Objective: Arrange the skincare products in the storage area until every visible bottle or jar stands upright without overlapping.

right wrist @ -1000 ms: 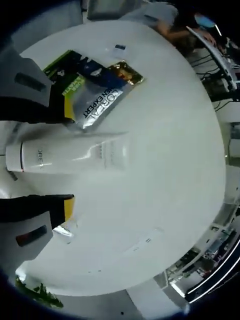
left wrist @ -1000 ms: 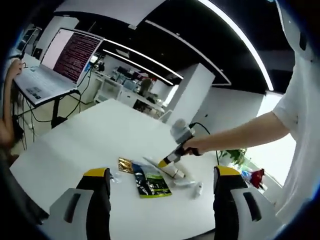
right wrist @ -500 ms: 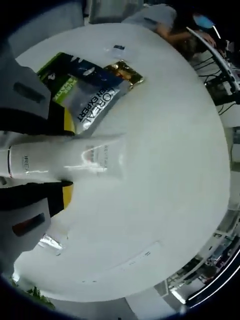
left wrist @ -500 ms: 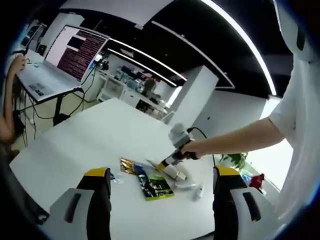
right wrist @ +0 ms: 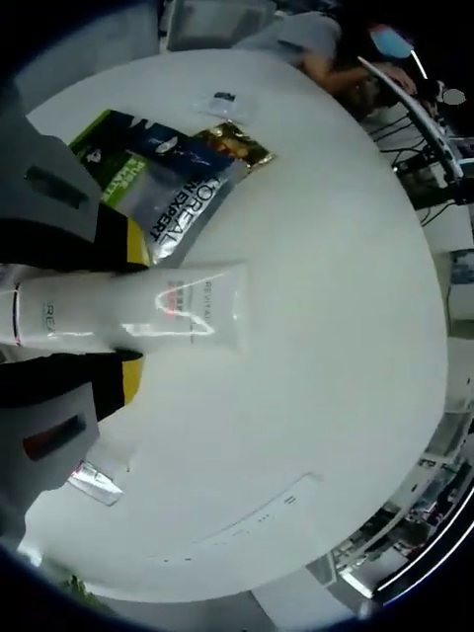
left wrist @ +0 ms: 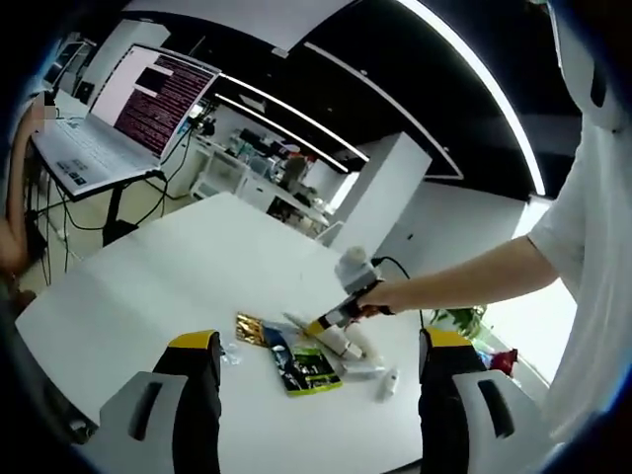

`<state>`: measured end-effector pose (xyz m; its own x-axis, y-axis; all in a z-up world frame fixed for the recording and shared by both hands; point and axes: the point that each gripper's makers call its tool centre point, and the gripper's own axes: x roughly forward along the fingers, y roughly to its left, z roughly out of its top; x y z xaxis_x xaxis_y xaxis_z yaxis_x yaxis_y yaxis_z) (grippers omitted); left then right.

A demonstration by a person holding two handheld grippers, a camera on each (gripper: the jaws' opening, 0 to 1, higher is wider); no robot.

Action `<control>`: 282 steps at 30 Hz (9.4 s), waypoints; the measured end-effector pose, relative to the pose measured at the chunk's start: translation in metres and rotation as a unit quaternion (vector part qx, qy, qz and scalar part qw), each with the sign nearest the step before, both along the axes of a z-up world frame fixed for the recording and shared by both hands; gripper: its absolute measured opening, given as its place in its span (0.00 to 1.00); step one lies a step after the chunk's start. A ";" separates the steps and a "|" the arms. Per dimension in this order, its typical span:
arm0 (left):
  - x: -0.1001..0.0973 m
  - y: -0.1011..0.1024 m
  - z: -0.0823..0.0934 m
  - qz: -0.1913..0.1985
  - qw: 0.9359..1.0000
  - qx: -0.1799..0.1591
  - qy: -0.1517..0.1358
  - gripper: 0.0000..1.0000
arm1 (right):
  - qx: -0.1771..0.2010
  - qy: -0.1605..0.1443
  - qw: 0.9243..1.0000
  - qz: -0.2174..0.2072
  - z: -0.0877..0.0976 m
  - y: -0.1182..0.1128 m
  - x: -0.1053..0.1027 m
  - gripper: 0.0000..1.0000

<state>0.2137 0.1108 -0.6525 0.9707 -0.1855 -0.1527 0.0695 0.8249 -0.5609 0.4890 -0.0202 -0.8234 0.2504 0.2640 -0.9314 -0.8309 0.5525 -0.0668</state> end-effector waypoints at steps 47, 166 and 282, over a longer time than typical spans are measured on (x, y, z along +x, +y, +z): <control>0.052 -0.103 0.067 -0.180 0.977 0.110 -0.021 0.63 | 0.245 -0.239 0.940 0.010 0.196 -0.035 -0.180 0.01; 0.030 -0.061 0.012 -0.195 0.972 0.132 0.003 0.91 | 0.310 -0.102 0.943 -0.064 0.102 0.036 -0.039 0.29; 0.026 -0.183 0.141 -0.163 0.984 -0.060 -0.030 0.40 | 0.534 -0.116 0.836 0.049 0.235 -0.047 -0.281 0.20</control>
<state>0.2394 -0.0722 -0.5120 0.8628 -0.5026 -0.0543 0.3565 0.6811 -0.6395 0.2080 -0.0673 -0.5880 0.3195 0.9442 -0.0807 -0.9091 0.3294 0.2549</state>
